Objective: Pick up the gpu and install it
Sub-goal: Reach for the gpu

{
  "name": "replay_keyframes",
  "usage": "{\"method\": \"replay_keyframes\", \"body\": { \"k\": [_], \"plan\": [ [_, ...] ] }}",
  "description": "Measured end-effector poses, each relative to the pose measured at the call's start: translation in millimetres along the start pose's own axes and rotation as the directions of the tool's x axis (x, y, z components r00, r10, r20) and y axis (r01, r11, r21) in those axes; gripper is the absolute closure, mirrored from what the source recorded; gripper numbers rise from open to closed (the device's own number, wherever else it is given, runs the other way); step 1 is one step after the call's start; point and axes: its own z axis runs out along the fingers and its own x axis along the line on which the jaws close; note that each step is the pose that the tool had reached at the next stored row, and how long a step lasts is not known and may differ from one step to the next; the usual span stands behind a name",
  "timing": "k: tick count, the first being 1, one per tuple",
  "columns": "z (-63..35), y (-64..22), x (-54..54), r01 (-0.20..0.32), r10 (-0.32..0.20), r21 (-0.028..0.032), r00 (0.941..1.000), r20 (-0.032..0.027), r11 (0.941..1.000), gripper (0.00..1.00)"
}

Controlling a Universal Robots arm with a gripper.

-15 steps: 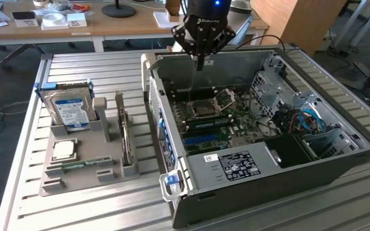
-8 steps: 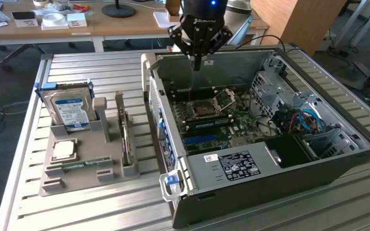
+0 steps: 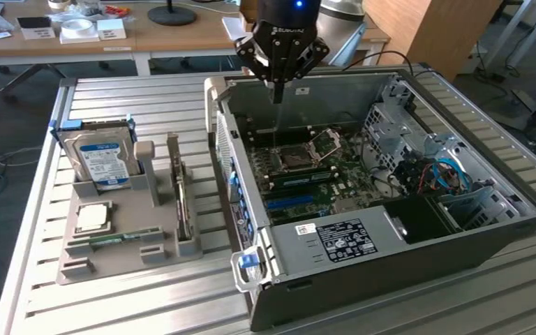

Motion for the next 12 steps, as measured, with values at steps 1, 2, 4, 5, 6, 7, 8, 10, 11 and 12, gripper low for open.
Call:
{"method": "replay_keyframes", "body": {
  "k": [1, 2, 4, 5, 6, 7, 8, 10, 11, 12],
  "plan": [
    [0.0, -0.1, 0.9, 0.000, 0.000, 0.0000, 1.0000, -0.0001, 1.0000, 0.89],
    [-0.1, -0.2, 2.3, 0.000, 0.000, 0.0001, 1.0000, -0.0002, 1.0000, 0.89],
    [-0.1, -0.4, 5.0, 0.000, 0.000, 0.0000, 1.0000, -0.0001, 1.0000, 0.89],
    [-0.1, -0.5, 6.4, 0.000, 0.000, 0.0000, 1.0000, -0.0001, 1.0000, 0.89],
    [-0.1, -0.6, 7.8, 0.000, 0.000, 0.0000, 1.0000, 0.0000, 1.0000, 0.89],
    [-0.2, -0.7, 9.2, 0.000, 0.000, 0.0000, 1.0000, 0.0000, 1.0000, 0.89],
    [-0.2, -0.8, 10.4, 0.000, 0.000, 0.0000, 1.0000, -0.0001, 1.0000, 0.89],
    [-0.2, -0.9, 12.0, 0.000, 0.000, -0.0001, 1.0000, 0.0000, 1.0000, 0.89],
    [-0.2, -0.9, 12.5, 0.000, 0.000, -0.0001, 1.0000, 0.0000, 1.0000, 0.89],
    [-0.3, -1.0, 13.0, 0.000, 0.000, 0.0001, 1.0000, -0.0001, 1.0000, 0.89]
  ]
}}
